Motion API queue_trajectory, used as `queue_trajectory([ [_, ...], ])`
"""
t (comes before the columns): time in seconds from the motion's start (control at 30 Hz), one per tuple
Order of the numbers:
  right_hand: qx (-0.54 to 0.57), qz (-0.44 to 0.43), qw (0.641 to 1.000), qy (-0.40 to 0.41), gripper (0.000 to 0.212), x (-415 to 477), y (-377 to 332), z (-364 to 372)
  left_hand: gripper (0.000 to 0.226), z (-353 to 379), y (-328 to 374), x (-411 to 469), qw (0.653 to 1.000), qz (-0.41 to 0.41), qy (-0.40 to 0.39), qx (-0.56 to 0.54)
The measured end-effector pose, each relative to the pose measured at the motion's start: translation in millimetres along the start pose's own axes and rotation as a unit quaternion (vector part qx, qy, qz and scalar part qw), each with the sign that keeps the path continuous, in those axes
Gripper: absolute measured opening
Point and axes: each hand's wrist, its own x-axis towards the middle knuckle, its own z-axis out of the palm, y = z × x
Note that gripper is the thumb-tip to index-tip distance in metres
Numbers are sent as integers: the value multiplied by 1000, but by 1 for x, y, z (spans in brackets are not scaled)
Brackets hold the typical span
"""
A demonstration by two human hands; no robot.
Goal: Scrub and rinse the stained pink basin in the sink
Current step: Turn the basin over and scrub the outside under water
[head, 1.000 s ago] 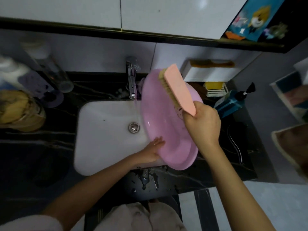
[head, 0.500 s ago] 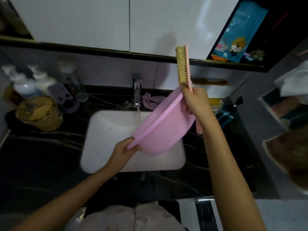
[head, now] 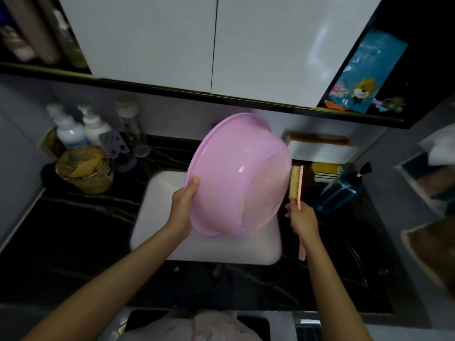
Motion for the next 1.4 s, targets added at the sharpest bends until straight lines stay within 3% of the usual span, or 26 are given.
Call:
queue_trajectory([
  [0.1,39,-3,999,36,28,-3,12,-2,47,13,1,-1,996,-55,-29,-57],
  [0.3,74,-45,991,98,24,-9,19,-25,41,29,-5,-5,985,-99,-63,-128],
  [0.4,53,-61,991,110,33,-19,26,-39,45,33,-11,-8,974,-135,-81,-163],
  [0.67,42,-27,976,213,20,-66,3,-69,49,34,-31,-24,944,-228,-125,-205],
  [0.77,35,-25,975,218,25,-79,6,-70,54,28,-44,-31,929,-274,-126,-215],
  [1.1,3,-62,990,127,27,-83,17,-72,43,14,-55,-68,929,-275,-59,-240],
  [1.3,-51,-127,991,13,27,-76,8,-43,49,-20,-57,-61,909,-333,62,-242],
  [1.4,-107,-132,985,-34,34,-63,3,-10,38,-33,-56,-54,906,-330,94,-249],
])
